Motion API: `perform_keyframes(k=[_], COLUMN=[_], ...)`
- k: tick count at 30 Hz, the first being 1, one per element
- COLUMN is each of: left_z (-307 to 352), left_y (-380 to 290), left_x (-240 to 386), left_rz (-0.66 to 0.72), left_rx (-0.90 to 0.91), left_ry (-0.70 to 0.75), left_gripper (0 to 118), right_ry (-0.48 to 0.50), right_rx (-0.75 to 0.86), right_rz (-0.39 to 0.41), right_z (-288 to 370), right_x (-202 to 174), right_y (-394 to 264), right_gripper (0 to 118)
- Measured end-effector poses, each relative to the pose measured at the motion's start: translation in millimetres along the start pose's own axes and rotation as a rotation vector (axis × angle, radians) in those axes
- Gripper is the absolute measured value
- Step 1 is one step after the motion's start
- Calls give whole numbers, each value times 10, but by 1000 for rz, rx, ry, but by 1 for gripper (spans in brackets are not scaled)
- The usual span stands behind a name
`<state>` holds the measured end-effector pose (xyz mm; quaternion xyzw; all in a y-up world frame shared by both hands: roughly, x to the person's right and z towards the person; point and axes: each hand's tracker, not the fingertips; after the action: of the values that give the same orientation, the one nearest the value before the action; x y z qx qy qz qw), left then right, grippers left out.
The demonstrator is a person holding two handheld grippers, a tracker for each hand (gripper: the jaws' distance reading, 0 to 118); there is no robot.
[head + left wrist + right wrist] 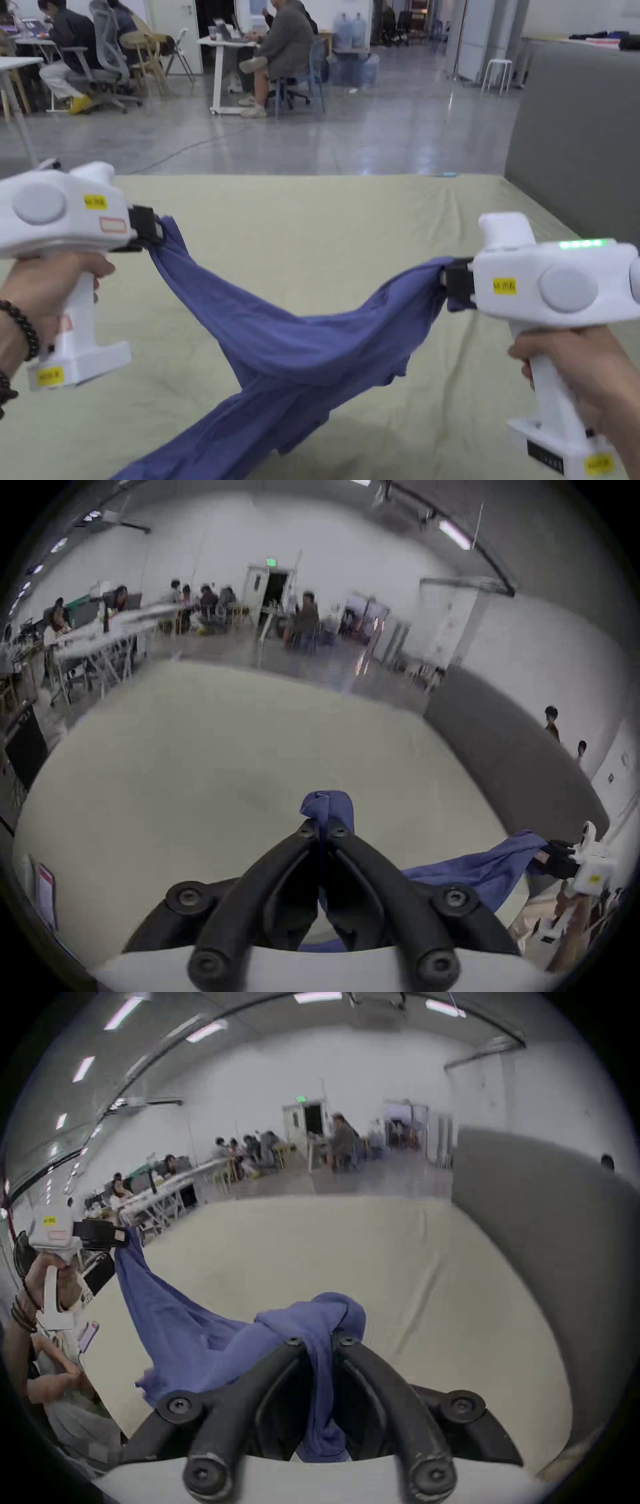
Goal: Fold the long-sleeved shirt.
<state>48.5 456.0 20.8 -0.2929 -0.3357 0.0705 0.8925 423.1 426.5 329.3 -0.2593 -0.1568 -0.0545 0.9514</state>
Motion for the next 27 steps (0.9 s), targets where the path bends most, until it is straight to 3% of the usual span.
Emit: perform_keyframes(k=[4,7,10,14,21,27], left_z=[347,505,549,579,221,-750], left_y=[774,1309,1779,2218,2056,1284], left_x=[23,232,353,459,576,293], left_rz=[7,-49,-60,-48,-32,-24], left_rx=[148,247,283,330,311,102], left_ry=[5,48,128,99,99,136], left_gripper=[0,0,0,0,0,0], right_ry=[-38,-26,-93,-153,-179,-187], right_rx=[104,145,159,198,171,6], right_rz=[38,14,34,26,3,-51], right_z=[27,-77,-230,-330,-703,-1579], right_x=[-23,30,102,272,547,725], right_y=[825,1548,2172,2729,2763,1833], right_gripper=[6,6,6,6,6,6])
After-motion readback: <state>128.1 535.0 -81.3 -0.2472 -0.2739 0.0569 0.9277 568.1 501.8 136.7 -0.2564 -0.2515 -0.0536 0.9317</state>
